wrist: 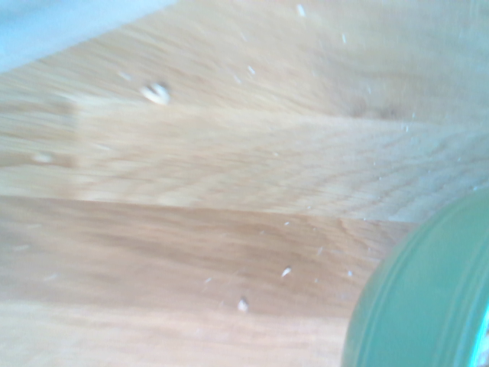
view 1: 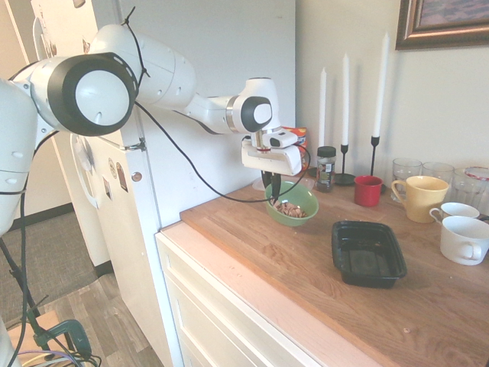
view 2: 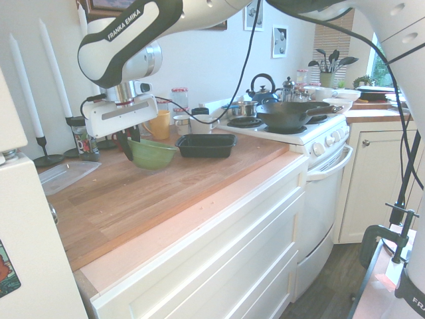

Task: Pour the cereal into the box

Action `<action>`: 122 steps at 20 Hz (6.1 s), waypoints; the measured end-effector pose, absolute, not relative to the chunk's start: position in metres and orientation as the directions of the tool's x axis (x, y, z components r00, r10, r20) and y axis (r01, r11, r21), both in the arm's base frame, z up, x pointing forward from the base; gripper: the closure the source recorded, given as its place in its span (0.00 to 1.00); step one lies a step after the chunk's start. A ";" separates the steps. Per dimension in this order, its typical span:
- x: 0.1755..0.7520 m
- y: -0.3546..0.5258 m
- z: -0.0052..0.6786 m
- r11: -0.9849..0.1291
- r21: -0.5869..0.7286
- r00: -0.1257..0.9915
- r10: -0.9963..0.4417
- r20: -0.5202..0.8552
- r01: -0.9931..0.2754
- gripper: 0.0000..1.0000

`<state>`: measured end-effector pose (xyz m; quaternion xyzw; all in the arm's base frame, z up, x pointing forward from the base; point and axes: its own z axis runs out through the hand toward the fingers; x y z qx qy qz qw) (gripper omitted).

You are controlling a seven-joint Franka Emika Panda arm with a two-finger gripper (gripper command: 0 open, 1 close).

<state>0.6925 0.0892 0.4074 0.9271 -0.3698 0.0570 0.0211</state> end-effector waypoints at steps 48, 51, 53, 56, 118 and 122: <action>0.676 -0.236 0.443 -0.358 -0.606 0.695 -0.497 -0.520 -0.710 1.00; 0.671 -0.241 0.440 -0.324 -0.667 0.731 -0.437 -0.524 -0.671 1.00; 0.665 -0.248 0.438 -0.306 -0.696 0.751 -0.404 -0.523 -0.649 1.00; 0.657 -0.256 0.435 -0.276 -0.744 0.783 -0.358 -0.508 -0.608 1.00; 0.690 0.168 0.325 -0.796 0.302 0.832 -0.406 0.378 -0.525 1.00; 0.691 0.170 0.322 -0.796 0.307 0.834 -0.400 0.379 -0.521 1.00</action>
